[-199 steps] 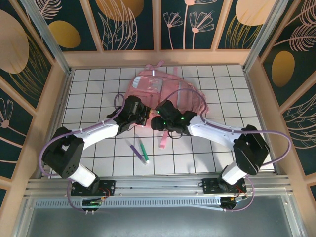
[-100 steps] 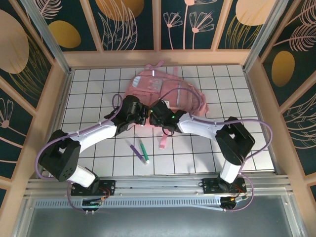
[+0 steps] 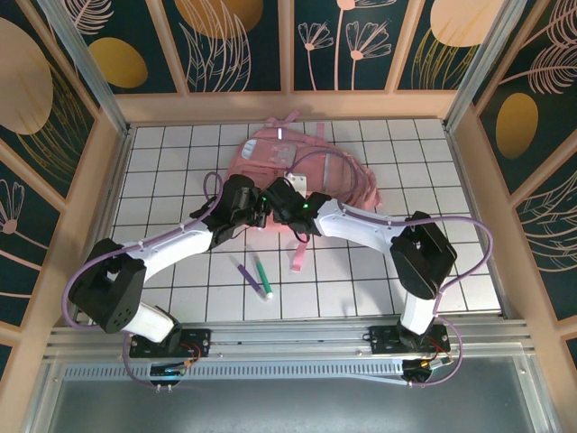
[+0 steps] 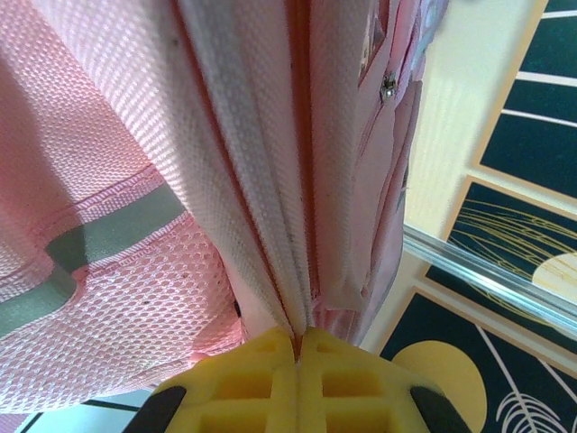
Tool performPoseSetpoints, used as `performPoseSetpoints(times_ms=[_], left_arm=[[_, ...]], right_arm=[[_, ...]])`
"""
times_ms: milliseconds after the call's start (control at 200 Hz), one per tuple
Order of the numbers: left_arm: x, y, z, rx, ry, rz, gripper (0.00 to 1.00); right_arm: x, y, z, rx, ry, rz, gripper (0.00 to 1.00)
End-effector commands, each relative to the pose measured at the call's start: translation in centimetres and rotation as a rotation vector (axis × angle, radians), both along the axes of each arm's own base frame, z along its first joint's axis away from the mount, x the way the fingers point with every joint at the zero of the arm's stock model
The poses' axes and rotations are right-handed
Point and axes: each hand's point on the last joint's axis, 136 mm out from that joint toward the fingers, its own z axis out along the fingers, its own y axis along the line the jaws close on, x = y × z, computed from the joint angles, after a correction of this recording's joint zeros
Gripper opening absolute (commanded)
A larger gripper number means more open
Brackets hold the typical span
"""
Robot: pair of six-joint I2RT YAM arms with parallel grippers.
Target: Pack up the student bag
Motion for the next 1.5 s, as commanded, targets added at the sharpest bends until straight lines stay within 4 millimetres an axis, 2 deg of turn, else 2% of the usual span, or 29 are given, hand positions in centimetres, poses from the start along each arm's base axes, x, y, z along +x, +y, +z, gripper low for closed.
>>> performPoseSetpoints(times_ms=[0,120,255,330,415,500,656,776,871,1011,1126,1276,1396,1496], left_arm=[[0.0,-1.3,2.4,-0.069,-0.063,-0.027,0.0],[0.0,-1.4,2.5,-0.069,-0.064,-0.029,0.0],[-0.1,-1.4,2.4,-0.068,-0.06,-0.033,0.0],[-0.1,-1.4,2.3,-0.067,-0.058,-0.033,0.0],[-0.2,-1.4,2.3,-0.069,-0.056,-0.035,0.0],[-0.3,-1.5,2.3,-0.068,-0.059,-0.035,0.0],[-0.4,-1.4,2.5,-0.072,-0.063,-0.032,0.0],[-0.6,-1.1,2.1,-0.067,-0.056,-0.021,0.0],[-0.6,-0.9,2.0,-0.062,-0.058,-0.014,0.0],[-0.8,-0.5,1.7,-0.059,-0.056,0.003,0.0],[-0.8,0.1,1.9,-0.048,-0.066,0.02,0.0],[-1.0,0.3,1.7,-0.039,-0.067,0.018,0.0],[-1.2,0.3,1.3,-0.042,-0.055,0.017,0.0],[-1.2,0.1,1.2,-0.044,-0.053,0.01,0.0]], right_arm=[[0.7,-0.4,1.7,0.002,-0.068,-0.025,0.44],[0.8,0.8,1.8,0.038,-0.067,0.01,0.36],[1.4,0.9,2.0,0.015,-0.093,0.009,0.3],[1.8,1.1,2.3,0.004,-0.108,0.012,0.3],[2.3,1.1,2.3,-0.016,-0.114,-0.004,0.41],[2.5,1.1,1.8,-0.024,-0.12,-0.015,0.41],[2.9,0.8,1.2,-0.056,-0.12,-0.047,0.25],[2.7,0.6,1.8,-0.06,-0.121,-0.056,0.15],[2.2,0.6,2.4,-0.049,-0.113,-0.035,0.13],[0.8,1.7,3.2,0.02,-0.067,0.091,0.02],[-0.8,2.6,2.8,0.106,0.022,0.222,0.03],[-1.8,1.8,1.5,0.123,0.111,0.269,0.05],[-2.5,2.1,1.8,0.13,0.135,0.355,0.05],[-2.5,1.1,1.7,0.167,0.151,0.365,0.06]])
